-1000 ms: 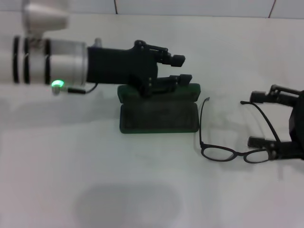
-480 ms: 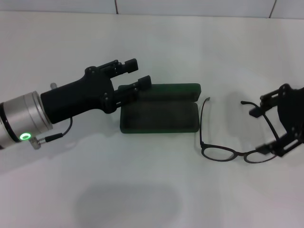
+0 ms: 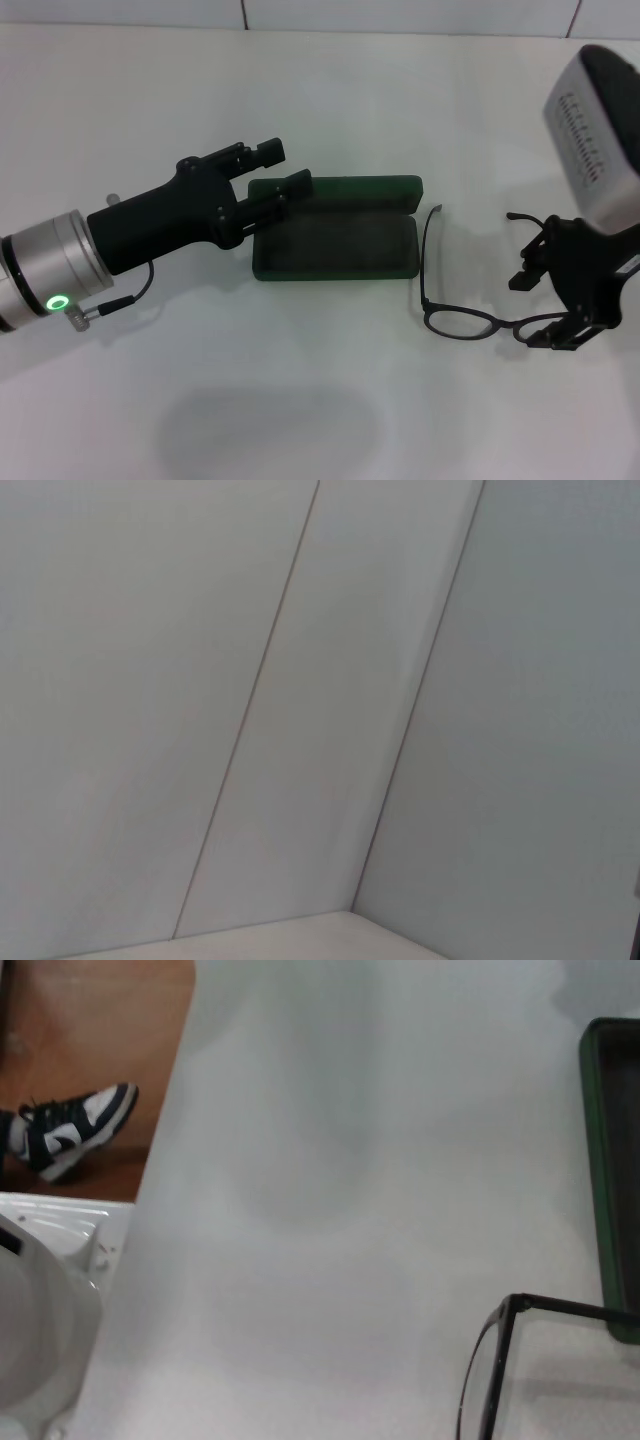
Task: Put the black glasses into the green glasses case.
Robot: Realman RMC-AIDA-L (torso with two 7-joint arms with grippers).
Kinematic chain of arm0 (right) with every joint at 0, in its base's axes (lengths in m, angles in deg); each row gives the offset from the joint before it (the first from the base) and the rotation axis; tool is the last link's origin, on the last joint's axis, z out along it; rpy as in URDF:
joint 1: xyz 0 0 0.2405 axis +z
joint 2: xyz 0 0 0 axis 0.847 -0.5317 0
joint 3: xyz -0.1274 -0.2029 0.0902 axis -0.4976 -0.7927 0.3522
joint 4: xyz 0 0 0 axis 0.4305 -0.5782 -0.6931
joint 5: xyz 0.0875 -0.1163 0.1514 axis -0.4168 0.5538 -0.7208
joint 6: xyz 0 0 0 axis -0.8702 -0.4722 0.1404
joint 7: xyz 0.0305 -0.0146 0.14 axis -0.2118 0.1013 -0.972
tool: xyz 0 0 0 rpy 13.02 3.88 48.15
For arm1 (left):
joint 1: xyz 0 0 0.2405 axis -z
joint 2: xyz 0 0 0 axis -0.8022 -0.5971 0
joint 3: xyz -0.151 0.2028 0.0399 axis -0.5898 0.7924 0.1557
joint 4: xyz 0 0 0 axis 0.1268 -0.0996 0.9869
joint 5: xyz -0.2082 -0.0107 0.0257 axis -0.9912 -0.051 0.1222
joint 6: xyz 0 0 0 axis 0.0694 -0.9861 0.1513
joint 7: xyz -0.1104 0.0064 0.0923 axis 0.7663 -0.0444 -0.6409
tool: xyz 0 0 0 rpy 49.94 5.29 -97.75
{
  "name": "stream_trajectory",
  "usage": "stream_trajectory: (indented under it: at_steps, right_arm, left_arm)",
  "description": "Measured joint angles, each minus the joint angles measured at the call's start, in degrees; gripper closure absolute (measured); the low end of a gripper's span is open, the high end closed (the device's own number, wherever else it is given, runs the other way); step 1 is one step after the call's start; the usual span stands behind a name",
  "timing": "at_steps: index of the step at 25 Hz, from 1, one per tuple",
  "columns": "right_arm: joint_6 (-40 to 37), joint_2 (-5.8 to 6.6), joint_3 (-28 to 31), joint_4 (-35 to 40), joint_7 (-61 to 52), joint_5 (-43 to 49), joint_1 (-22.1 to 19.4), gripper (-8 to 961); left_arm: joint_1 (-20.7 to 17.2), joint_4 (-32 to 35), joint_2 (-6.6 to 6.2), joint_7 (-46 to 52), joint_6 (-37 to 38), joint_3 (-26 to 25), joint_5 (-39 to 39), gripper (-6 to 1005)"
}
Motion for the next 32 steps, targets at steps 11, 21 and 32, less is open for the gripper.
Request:
stream_trajectory:
  at_steps: [11,21,32]
  right_arm:
    - [9.27,-0.28,-12.02,-2.22,-3.92,0.78,-0.53,391]
    - [14.27,-0.37,-16.7,-4.15,-5.55,2.0,-0.48,498]
    - [13.1,-0.15,-15.57,-3.9,-5.05,1.74,-0.72,774]
  left_arm:
    - [0.01,-0.34,-0.02,-0.04,0.02,0.33,0.51,364]
    - [0.09,-0.4,0.05,-0.08,0.03,0.46,0.63,365]
    - [1.04,-1.22,0.03,-0.05,-0.01,0.49,0.64,365]
